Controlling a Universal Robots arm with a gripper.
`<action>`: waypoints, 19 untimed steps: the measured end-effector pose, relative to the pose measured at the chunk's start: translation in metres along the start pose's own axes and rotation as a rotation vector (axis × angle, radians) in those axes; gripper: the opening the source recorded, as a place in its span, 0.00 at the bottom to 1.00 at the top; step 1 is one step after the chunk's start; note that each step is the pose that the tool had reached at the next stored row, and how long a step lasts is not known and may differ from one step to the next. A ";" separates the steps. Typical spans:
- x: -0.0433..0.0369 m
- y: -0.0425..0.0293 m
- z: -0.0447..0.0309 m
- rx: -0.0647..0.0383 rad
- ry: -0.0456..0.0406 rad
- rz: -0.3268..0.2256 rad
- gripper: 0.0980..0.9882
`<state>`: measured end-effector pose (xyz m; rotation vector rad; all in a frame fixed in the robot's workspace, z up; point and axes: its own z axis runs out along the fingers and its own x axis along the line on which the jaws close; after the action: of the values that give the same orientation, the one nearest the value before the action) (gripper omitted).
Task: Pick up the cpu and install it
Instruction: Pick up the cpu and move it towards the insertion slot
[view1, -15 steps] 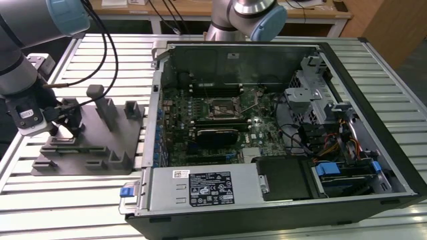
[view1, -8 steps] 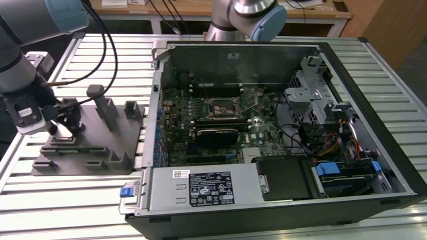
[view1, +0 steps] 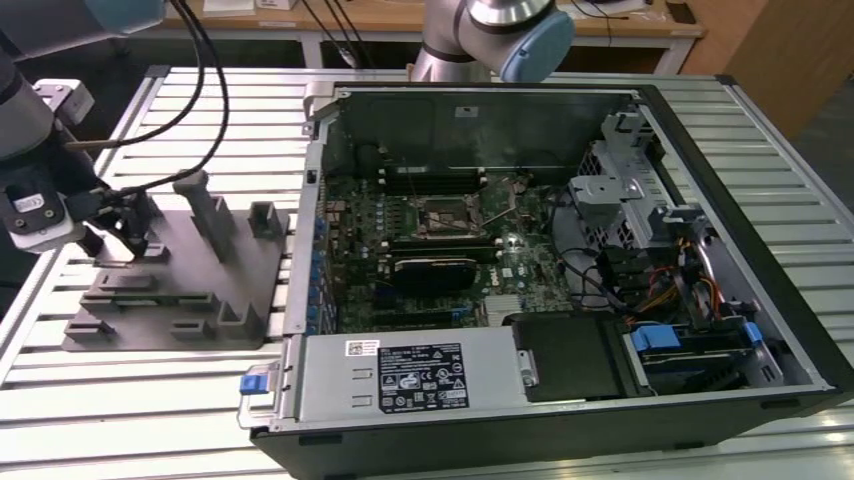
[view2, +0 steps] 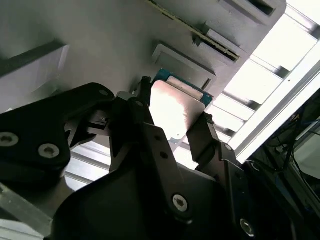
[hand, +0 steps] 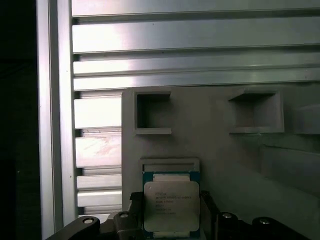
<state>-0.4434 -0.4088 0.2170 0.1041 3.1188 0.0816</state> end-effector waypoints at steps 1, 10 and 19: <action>0.0000 0.0001 -0.0014 0.000 0.0000 0.000 0.50; -0.0002 0.0007 -0.0139 0.000 0.0000 0.000 0.50; -0.0005 0.0014 -0.0263 0.000 0.0000 0.000 0.50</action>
<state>-0.4434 -0.4088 0.2433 0.1040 3.1188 0.0815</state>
